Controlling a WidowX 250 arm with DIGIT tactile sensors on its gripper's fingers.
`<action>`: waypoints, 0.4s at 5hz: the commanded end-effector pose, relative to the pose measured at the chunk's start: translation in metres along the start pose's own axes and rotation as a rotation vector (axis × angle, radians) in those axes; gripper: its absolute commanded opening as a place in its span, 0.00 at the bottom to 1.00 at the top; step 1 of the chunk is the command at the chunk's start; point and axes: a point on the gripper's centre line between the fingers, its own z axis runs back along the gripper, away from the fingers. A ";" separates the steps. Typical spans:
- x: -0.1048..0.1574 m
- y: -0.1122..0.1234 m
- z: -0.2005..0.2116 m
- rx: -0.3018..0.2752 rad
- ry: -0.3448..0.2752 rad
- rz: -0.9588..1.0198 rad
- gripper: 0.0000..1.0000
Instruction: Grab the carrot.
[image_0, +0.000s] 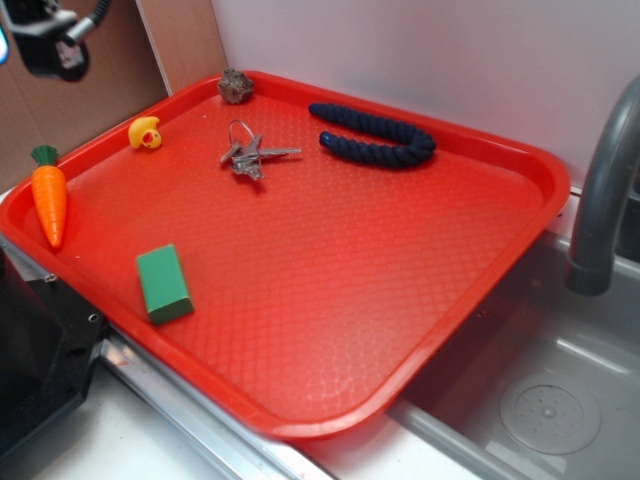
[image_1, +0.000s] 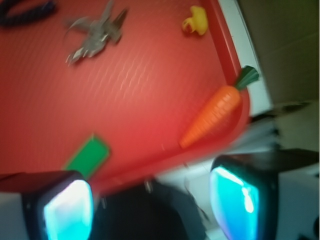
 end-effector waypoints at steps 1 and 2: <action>0.014 0.050 -0.056 0.057 -0.147 0.295 1.00; -0.003 0.066 -0.070 0.074 -0.145 0.317 1.00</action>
